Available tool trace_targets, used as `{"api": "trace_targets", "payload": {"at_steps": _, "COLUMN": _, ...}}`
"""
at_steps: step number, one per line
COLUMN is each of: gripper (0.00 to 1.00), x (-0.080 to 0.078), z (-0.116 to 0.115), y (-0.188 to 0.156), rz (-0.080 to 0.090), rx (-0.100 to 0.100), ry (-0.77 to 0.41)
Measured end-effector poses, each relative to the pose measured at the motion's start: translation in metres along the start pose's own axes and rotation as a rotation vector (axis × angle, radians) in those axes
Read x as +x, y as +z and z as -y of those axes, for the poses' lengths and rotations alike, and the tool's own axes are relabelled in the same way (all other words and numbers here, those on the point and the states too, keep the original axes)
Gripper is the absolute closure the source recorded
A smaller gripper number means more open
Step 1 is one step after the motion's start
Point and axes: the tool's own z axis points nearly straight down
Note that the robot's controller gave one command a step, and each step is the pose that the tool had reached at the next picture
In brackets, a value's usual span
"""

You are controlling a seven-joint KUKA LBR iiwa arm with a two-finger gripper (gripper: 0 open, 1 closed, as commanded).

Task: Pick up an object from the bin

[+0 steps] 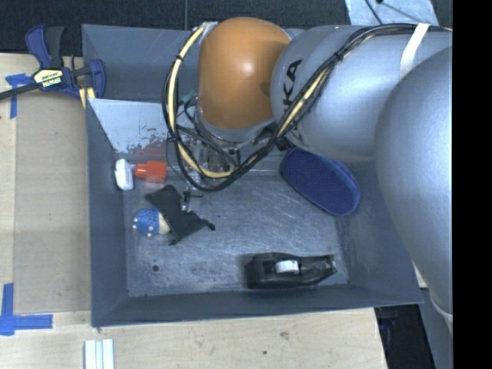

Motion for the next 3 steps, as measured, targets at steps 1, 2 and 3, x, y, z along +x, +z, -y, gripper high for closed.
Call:
{"api": "trace_targets", "payload": {"at_steps": 1, "gripper": 0.0, "x": 0.024, "z": -0.004, "y": 0.122, "rz": -0.008, "rx": 0.003, "ry": 0.109}}
{"api": "trace_targets", "payload": {"at_steps": 2, "gripper": 1.0, "x": 0.021, "z": -0.004, "y": 0.116, "rz": 0.003, "rx": 0.0, "ry": 0.111}}
{"api": "trace_targets", "payload": {"at_steps": 3, "gripper": 1.0, "x": -0.008, "z": -0.005, "y": -0.043, "rz": 0.01, "rx": -0.003, "ry": 0.063}}
